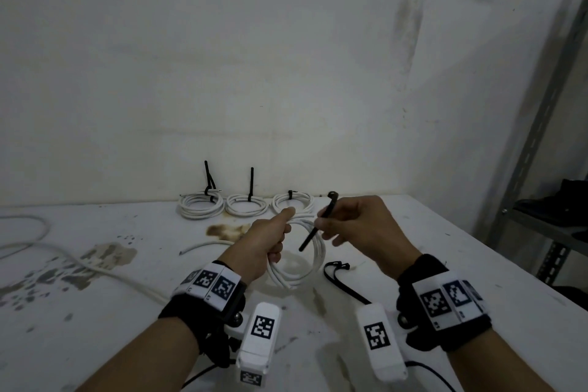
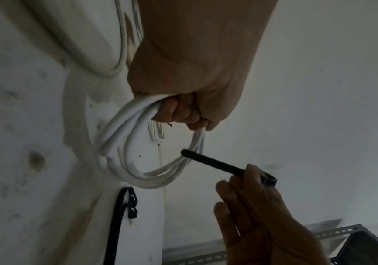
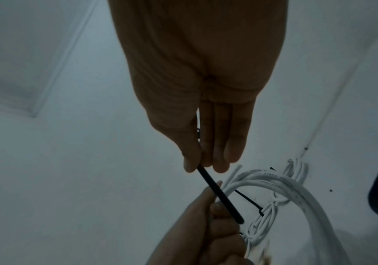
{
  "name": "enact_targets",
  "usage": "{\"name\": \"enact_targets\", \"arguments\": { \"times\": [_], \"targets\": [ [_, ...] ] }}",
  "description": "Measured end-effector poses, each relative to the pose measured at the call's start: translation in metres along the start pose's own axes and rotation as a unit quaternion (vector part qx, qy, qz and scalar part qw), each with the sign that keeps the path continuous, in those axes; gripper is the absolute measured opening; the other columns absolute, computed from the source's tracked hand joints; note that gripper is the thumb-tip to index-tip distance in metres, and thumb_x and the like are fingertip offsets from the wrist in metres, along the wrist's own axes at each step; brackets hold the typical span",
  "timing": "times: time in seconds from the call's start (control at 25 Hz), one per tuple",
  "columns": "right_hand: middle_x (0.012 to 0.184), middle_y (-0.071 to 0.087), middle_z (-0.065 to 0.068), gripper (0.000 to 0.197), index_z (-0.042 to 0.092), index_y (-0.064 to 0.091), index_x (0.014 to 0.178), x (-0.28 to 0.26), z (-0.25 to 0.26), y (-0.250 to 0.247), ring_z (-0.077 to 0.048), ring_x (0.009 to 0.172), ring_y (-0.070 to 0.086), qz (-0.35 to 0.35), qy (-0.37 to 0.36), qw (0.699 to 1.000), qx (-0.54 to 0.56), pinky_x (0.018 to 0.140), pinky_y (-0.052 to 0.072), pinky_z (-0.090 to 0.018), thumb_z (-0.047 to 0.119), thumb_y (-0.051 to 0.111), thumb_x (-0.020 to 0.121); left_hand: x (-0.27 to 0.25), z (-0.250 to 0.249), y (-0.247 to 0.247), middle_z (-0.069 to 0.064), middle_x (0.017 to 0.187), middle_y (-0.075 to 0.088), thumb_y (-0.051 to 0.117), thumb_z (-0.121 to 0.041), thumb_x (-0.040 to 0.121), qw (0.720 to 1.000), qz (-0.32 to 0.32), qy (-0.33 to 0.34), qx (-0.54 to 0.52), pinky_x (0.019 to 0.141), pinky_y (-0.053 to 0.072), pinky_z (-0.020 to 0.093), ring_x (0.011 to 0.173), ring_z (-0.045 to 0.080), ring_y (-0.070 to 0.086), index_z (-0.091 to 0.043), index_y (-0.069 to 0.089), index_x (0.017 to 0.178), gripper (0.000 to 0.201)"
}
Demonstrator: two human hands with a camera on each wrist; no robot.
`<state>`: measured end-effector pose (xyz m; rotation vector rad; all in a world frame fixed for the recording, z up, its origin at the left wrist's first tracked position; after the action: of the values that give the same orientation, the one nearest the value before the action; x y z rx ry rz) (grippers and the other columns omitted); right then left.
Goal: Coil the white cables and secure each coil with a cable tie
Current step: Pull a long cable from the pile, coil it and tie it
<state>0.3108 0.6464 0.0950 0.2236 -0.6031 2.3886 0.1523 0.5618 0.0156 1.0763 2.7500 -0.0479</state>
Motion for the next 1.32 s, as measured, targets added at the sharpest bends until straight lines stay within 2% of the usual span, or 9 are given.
{"name": "enact_targets", "arguments": {
  "times": [0.16,0.24,0.4,0.52,0.68,0.84,1.0,1.24,1.32],
  "targets": [
    [0.071,0.075,0.008,0.008,0.017,0.080,0.080,0.014,0.011,0.044,-0.002,0.066,0.068,0.000,-0.049,0.995,-0.092,0.059,0.047,-0.010,0.016,0.086,0.075,-0.009,-0.006,-0.029,-0.007,0.052,0.025,0.061,-0.047,0.092,1.000,-0.002,0.012,-0.005,0.042,0.018,0.022,0.041,0.009,0.020,-0.016,0.050,0.071,0.039],
    [0.080,0.074,0.006,0.010,0.018,0.080,0.079,0.027,0.017,0.070,-0.005,0.069,0.066,-0.021,-0.089,0.988,-0.121,0.061,0.044,-0.008,0.017,0.087,0.073,-0.015,-0.008,-0.050,-0.007,0.050,0.025,0.061,-0.046,0.091,1.000,-0.007,0.018,-0.011,0.041,0.017,0.021,0.041,0.009,0.019,-0.017,0.048,0.069,0.039],
    [0.090,0.076,0.007,0.011,0.019,0.081,0.084,0.045,0.028,0.127,-0.006,0.084,0.069,-0.029,-0.172,0.974,-0.142,0.075,0.053,-0.024,0.016,0.085,0.074,-0.026,-0.012,-0.099,-0.006,0.048,0.024,0.059,-0.044,0.093,0.998,-0.031,0.027,-0.045,0.039,0.016,0.020,0.038,0.008,0.019,-0.014,0.050,0.070,0.039],
    [0.081,0.076,0.005,0.010,0.022,0.080,0.078,0.049,0.043,0.167,-0.013,0.075,0.070,-0.017,-0.245,0.954,-0.174,0.068,0.056,-0.038,0.012,0.077,0.076,-0.035,-0.013,-0.139,-0.005,0.049,0.023,0.058,-0.044,0.094,0.995,-0.039,0.014,-0.090,0.038,0.015,0.019,0.037,0.007,0.017,-0.012,0.053,0.075,0.038],
    [0.073,0.073,0.005,0.011,0.026,0.079,0.081,0.051,0.062,0.205,-0.012,0.064,0.064,-0.018,-0.322,0.928,-0.185,0.057,0.053,-0.037,0.015,0.077,0.081,-0.041,-0.016,-0.176,-0.007,0.048,0.020,0.056,-0.046,0.095,0.990,-0.022,0.005,-0.136,0.038,0.013,0.020,0.037,0.007,0.014,-0.016,0.056,0.085,0.031],
    [0.095,0.074,0.009,0.012,0.025,0.080,0.086,0.049,0.078,0.224,-0.010,0.088,0.064,-0.030,-0.351,0.928,-0.126,0.075,0.054,-0.029,0.021,0.085,0.077,-0.041,-0.026,-0.208,-0.007,0.049,0.020,0.060,-0.043,0.093,0.989,-0.078,0.041,-0.121,0.038,0.014,0.021,0.039,0.008,0.015,-0.017,0.060,0.091,0.026],
    [0.088,0.069,0.017,0.007,0.026,0.079,0.087,0.050,0.088,0.229,-0.001,0.086,0.058,0.019,-0.325,0.934,-0.145,0.073,0.037,-0.009,0.028,0.081,0.082,-0.044,-0.033,-0.228,-0.007,0.053,0.018,0.066,-0.042,0.090,0.989,-0.095,0.064,-0.090,0.043,0.010,0.024,0.044,0.009,0.012,-0.024,0.068,0.073,0.025],
    [0.070,0.074,0.006,0.009,0.019,0.072,0.082,0.063,0.089,0.208,-0.006,0.069,0.070,-0.029,-0.161,0.986,0.013,0.066,0.054,-0.020,0.020,0.070,0.090,-0.050,-0.047,-0.219,-0.002,0.057,0.021,0.064,-0.041,0.091,0.988,-0.082,0.113,0.064,0.044,0.016,0.024,0.045,0.010,0.020,-0.030,0.078,0.085,0.019],
    [0.070,0.073,0.007,0.007,0.020,0.073,0.089,0.064,0.088,0.204,-0.003,0.067,0.068,-0.052,-0.159,0.986,-0.014,0.062,0.051,-0.012,0.018,0.067,0.091,-0.053,-0.051,-0.212,-0.003,0.054,0.025,0.063,-0.043,0.091,0.983,-0.079,0.127,0.105,0.045,0.019,0.024,0.045,0.010,0.023,-0.029,0.079,0.092,0.021]
  ]
}}
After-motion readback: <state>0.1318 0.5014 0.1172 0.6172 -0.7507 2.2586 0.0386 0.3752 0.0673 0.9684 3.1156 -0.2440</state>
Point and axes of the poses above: each hand's wrist, its own x-axis towards the middle knuckle, its own y-axis out of the palm, z = x × y, the point moved 6 cm from there along x, towards the middle knuckle
